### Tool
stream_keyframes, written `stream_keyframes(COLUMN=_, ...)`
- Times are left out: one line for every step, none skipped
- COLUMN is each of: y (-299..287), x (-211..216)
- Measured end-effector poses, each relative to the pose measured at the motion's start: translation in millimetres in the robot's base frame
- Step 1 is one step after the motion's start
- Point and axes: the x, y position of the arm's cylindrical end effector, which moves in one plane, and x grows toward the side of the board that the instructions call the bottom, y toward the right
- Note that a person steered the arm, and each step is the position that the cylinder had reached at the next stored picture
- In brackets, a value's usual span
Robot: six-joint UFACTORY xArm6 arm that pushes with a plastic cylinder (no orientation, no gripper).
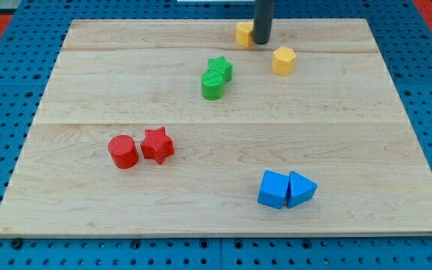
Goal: Place the heart above the green star
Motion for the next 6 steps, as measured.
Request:
stream_keyframes(y=48, x=-32)
stream_keyframes(y=7, x=-11)
stream_keyframes(y=-1, x=-1)
stream_keyframes(y=-29, x=-1)
stream_keyframes(y=-63, x=-3)
stream_keyframes(y=-13, x=-8)
